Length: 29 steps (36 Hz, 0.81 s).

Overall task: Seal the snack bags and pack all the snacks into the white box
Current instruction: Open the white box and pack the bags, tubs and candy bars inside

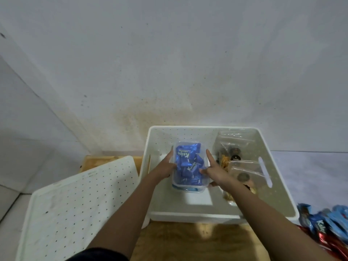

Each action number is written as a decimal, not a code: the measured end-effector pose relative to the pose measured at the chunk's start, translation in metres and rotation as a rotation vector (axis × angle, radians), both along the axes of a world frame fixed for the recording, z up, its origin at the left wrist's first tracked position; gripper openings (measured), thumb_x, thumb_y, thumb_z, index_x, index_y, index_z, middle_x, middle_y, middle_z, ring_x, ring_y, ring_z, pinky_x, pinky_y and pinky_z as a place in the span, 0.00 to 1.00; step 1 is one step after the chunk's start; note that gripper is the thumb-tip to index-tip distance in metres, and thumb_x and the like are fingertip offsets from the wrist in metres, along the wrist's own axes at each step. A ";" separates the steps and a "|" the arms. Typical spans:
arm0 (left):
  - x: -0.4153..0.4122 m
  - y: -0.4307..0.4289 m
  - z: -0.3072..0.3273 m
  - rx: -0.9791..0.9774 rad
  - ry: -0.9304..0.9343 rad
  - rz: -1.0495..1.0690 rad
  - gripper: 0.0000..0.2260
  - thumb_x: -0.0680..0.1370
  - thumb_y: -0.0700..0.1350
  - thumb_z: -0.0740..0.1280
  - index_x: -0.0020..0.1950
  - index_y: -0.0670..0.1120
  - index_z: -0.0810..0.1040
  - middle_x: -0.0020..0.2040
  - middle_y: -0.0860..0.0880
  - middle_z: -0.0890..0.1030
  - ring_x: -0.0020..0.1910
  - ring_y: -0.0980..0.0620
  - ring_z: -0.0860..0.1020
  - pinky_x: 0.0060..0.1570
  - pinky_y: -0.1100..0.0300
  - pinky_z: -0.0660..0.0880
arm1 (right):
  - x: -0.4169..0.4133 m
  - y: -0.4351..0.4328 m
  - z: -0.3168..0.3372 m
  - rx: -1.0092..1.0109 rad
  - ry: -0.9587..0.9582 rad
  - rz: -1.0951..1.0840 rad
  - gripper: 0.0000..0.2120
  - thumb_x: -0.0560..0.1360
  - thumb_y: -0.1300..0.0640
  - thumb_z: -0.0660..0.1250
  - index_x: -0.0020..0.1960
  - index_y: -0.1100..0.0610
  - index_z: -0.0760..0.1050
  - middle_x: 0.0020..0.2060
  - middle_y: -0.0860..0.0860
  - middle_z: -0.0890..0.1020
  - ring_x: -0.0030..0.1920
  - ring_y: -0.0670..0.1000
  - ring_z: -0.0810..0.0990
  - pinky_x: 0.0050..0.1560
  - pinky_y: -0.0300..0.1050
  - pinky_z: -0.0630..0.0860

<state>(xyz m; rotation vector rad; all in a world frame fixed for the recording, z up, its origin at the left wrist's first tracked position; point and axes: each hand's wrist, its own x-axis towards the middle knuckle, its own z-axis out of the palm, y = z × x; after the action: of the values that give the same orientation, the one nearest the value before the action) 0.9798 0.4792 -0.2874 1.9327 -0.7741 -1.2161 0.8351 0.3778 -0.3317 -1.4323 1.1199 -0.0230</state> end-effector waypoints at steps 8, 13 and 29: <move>0.037 0.005 0.001 -0.289 -0.608 0.125 0.19 0.80 0.42 0.60 0.71 0.44 0.66 0.70 0.45 0.69 0.68 0.47 0.68 0.66 0.58 0.63 | 0.001 0.001 -0.003 0.040 -0.017 -0.036 0.37 0.78 0.59 0.61 0.73 0.34 0.42 0.61 0.52 0.76 0.48 0.51 0.79 0.42 0.48 0.77; 0.054 0.020 0.003 -0.312 -0.604 0.251 0.18 0.81 0.46 0.59 0.70 0.46 0.66 0.68 0.46 0.70 0.65 0.48 0.70 0.63 0.53 0.68 | 0.008 0.004 -0.004 0.047 -0.018 -0.027 0.37 0.78 0.58 0.62 0.73 0.33 0.43 0.61 0.52 0.76 0.48 0.51 0.80 0.46 0.51 0.80; 0.048 0.026 0.009 -0.279 -0.318 0.339 0.16 0.83 0.44 0.52 0.70 0.46 0.67 0.64 0.47 0.74 0.60 0.50 0.73 0.64 0.52 0.69 | 0.061 0.032 0.000 0.019 -0.089 0.047 0.36 0.79 0.58 0.58 0.74 0.38 0.39 0.69 0.52 0.68 0.55 0.56 0.76 0.42 0.51 0.79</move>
<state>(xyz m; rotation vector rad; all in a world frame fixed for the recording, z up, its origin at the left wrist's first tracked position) 1.0279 0.5053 -0.2783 1.9434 -0.6949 -0.5741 0.8958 0.4099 -0.3313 -1.4265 1.0113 -0.0421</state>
